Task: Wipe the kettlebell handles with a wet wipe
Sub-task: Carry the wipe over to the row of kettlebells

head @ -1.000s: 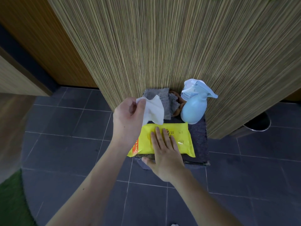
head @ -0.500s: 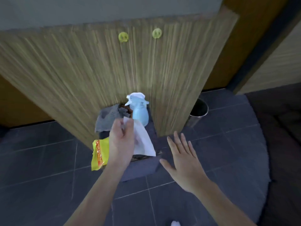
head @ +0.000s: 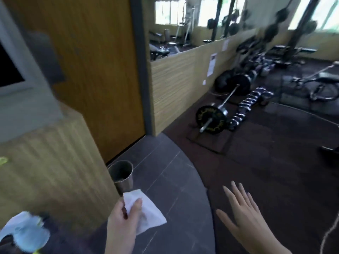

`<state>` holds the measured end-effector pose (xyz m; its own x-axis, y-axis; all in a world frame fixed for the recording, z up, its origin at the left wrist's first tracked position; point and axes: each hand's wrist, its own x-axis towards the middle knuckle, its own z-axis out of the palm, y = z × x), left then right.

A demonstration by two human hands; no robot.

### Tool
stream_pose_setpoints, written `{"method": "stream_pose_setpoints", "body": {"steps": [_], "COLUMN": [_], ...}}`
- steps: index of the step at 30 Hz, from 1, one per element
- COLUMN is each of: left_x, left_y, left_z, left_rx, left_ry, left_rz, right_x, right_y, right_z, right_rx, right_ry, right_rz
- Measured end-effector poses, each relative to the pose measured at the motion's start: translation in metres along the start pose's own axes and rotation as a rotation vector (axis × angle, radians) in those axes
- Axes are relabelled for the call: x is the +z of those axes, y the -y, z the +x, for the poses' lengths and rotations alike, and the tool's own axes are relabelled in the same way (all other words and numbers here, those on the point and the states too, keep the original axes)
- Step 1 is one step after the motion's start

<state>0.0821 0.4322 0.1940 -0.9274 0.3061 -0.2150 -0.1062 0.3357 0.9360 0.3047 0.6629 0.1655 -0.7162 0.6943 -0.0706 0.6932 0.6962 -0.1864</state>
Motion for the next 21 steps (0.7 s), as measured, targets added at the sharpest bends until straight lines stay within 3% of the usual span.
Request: {"method": "stream_pose_setpoints", "body": {"steps": [4,8,15,21], "left_x": [0.096,0.191,0.325,0.437], "left_y": [-0.054,-0.093,-0.119,-0.165], "left_z": [-0.041,-0.086,-0.129,-0.11], "left_rx": [0.079,0.252,0.345,0.455], "left_ry": [0.061,0.142,0.304,0.387], "left_rz": [0.082,0.122,0.258,0.294], "right_x": [-0.043,-0.08,-0.115,-0.141], "right_y": [-0.125,-0.232,-0.352,-0.422], "right_z": [-0.029,-0.049,-0.07,-0.021], "right_rx": [0.198,0.277,0.348,0.33], "right_ry": [-0.096,-0.152,-0.161,-0.184], "right_rz": [0.061,0.086,0.106,0.159]}}
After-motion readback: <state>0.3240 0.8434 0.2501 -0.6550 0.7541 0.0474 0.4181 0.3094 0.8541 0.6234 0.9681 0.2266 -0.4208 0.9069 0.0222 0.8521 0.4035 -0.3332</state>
